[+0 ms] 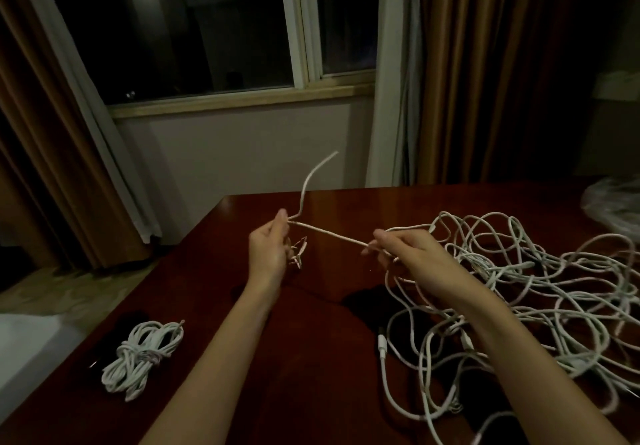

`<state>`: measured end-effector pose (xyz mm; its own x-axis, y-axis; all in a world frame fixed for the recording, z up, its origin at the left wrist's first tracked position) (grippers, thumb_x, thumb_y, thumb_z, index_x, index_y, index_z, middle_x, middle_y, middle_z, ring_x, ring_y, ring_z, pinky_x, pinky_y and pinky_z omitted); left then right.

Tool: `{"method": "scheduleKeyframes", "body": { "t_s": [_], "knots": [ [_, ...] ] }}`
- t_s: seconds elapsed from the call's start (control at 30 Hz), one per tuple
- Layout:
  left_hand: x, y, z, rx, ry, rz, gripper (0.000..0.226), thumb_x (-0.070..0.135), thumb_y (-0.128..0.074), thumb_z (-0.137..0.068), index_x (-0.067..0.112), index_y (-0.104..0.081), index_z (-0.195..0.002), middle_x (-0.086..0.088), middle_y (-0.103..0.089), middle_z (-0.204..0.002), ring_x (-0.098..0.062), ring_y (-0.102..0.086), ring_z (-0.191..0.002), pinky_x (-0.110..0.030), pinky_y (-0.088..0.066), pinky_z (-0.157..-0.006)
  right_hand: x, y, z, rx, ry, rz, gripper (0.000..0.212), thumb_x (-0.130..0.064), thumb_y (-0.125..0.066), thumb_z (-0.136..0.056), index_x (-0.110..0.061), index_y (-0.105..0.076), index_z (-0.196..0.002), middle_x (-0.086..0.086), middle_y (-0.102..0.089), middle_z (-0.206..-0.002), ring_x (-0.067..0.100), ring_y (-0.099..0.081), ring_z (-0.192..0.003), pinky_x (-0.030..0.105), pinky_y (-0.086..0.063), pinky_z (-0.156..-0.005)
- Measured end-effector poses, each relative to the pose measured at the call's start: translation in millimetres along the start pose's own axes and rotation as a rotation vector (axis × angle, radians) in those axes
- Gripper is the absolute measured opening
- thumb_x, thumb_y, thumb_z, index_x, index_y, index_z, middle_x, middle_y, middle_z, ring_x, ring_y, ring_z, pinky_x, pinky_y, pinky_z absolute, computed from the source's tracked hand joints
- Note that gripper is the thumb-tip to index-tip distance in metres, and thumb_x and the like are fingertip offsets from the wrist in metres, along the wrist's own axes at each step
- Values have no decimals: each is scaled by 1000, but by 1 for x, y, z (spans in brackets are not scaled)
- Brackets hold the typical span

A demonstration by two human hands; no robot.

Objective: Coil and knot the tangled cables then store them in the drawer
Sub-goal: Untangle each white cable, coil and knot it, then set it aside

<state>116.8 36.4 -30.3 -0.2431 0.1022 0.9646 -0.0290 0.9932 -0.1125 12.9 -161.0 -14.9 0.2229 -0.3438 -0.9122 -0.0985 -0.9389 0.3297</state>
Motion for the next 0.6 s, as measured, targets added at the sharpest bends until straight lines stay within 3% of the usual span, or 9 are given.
{"method": "scheduleKeyframes", "body": {
  "t_s": [0.07,0.13,0.2,0.23,0.3,0.37,0.43,0.5,0.6],
  "knots": [
    [-11,-1,-1,-37,38,-73,36,27,-51,-100,14,-51,-66,7,-37,-49,-2,-32,-36,-20,-30,-42,-4,1,0,2,32,-3,30,-39,-52,-93,-29,-75,-78,5,-63,-71,27,-52,-67,37,-40,-67],
    [-16,-8,1,-128,10,-308,40,30,-53,-98,13,-56,-62,4,-42,-49,-7,-38,-41,-23,-34,-50,-8,10,0,63,70,36,23,-28,-57,-94,-30,-74,-78,7,-68,-80,31,-59,-73,33,-46,-70],
    [-21,-18,6,-227,-44,-620,32,32,-56,-96,14,-66,-72,4,-59,-66,-8,-54,-61,-24,-40,-61,-11,21,1,156,98,45,20,-21,-60,-93,-27,-72,-79,1,-71,-77,13,-66,-75,18,-49,-67],
    [-21,-23,10,-254,-73,-751,22,31,-56,-97,16,-70,-89,6,-65,-84,-7,-59,-77,-22,-42,-68,-11,22,1,172,101,50,19,-20,-61,-92,-26,-72,-78,-2,-70,-72,6,-65,-69,14,-48,-62],
    [-1,-34,19,-222,-280,-931,27,31,-52,-98,20,-61,-121,7,-59,-115,-8,-53,-107,-21,-39,-84,-9,17,1,154,91,119,15,-22,-62,-92,-24,-73,-81,-7,-67,-66,-1,-62,-62,13,-45,-57],
    [35,-52,42,-186,-598,-869,36,35,-46,-97,21,-55,-128,6,-53,-125,-8,-45,-117,-22,-35,-93,-5,12,0,153,90,229,11,-24,-64,-91,-23,-75,-88,-11,-69,-73,-1,-64,-71,17,-48,-64],
    [47,-73,60,-307,-718,-734,38,41,-40,-95,22,-60,-121,10,-56,-116,-4,-46,-111,-19,-36,-92,-6,12,0,188,102,261,11,-24,-65,-90,-24,-75,-92,-12,-71,-82,0,-66,-79,23,-54,-72],
    [35,-92,72,-478,-655,-622,34,41,-35,-96,24,-64,-103,13,-58,-97,0,-50,-94,-14,-37,-83,-10,12,2,206,128,255,11,-22,-64,-91,-23,-75,-92,-12,-71,-81,-1,-66,-79,21,-55,-72],
    [25,-94,70,-484,-531,-509,33,43,-34,-99,30,-58,-81,6,-53,-79,-5,-50,-77,-14,-37,-71,-17,4,2,176,154,265,13,-24,-62,-92,-22,-74,-94,-14,-70,-82,-6,-64,-81,10,-49,-69]
  ]
}}
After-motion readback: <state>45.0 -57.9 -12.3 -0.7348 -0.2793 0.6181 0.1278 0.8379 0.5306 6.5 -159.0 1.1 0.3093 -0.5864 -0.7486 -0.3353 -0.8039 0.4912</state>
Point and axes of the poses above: each hand's wrist, its own z-axis away from the middle knuckle, its own y-axis out of the back of the hand, x = y × z, the point moved 10 cm from there along -z, towards the middle knuckle
